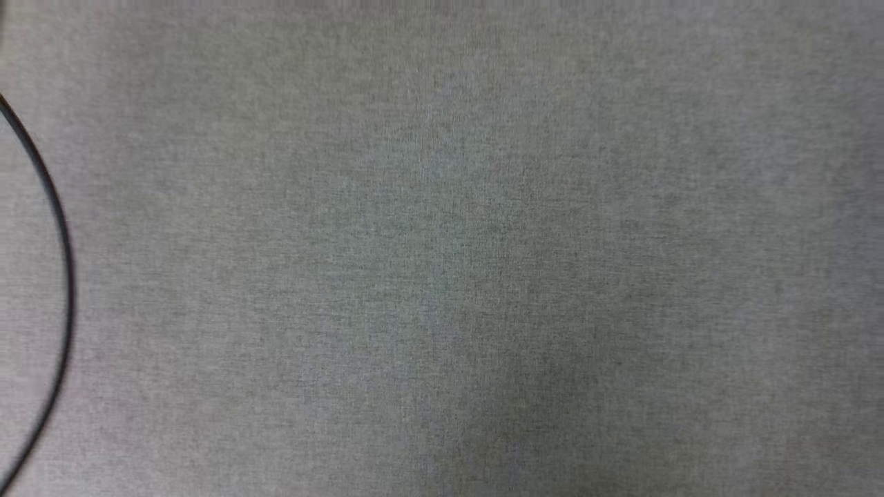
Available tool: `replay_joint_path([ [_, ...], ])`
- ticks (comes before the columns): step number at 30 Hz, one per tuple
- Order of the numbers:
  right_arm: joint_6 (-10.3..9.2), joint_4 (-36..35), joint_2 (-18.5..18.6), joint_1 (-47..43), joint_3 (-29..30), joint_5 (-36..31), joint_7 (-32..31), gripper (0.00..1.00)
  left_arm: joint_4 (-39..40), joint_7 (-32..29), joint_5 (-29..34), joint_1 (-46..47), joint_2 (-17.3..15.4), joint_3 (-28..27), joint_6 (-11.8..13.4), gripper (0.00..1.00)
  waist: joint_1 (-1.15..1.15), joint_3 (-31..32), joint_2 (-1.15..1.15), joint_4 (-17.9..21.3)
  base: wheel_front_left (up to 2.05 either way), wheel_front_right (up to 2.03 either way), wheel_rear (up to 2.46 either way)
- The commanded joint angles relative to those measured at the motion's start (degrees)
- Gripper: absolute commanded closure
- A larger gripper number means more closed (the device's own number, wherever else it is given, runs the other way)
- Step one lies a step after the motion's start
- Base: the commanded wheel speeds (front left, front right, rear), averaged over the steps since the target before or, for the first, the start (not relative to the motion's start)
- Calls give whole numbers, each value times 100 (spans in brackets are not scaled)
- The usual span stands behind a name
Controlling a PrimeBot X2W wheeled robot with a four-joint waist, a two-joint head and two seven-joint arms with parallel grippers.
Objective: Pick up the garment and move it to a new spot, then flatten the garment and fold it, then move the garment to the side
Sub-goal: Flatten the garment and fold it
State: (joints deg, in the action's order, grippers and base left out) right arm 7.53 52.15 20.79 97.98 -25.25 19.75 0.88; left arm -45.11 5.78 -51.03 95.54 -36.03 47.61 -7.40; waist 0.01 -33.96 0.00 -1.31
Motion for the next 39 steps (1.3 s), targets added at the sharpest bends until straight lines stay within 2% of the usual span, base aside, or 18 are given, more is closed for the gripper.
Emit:
replay_joint_path([
  [1,-8,-19,-47,-772,-332,351,244,100,71,313,-107,-768,-79,129,-3,100,-1,361,0,31,0,0,0],
  [6,-8,-281,92,-1920,-779,871,495,100,184,638,-373,-1939,-79,201,4,100,-1,796,0,45,0,0,0],
  [8,-9,-437,187,-2433,-921,1067,561,100,293,737,-462,-2425,-100,188,79,100,-1,983,0,57,0,0,0],
  [12,-8,-768,390,-3455,-1166,1397,626,100,692,863,-661,-3539,-121,179,342,100,-1,1318,0,66,0,0,0],
  [16,-8,-1097,556,-4400,-1255,1624,664,100,1245,922,-839,-4637,-273,64,680,100,-1,1637,0,104,0,0,0],
  [25,-8,-1593,890,-6437,-960,1989,642,100,2344,952,-1163,-6843,-601,-265,1257,100,-1,2325,0,148,0,0,0],
  [36,-9,-2040,887,-8388,-326,2049,569,100,2927,952,-1405,-8731,-759,-975,1623,100,-1,2891,0,271,0,0,0],
  [39,-9,-2162,848,-8918,-88,2060,517,100,3026,947,-1451,-9222,-686,-1156,1724,100,-1,3029,0,287,0,0,0],
])
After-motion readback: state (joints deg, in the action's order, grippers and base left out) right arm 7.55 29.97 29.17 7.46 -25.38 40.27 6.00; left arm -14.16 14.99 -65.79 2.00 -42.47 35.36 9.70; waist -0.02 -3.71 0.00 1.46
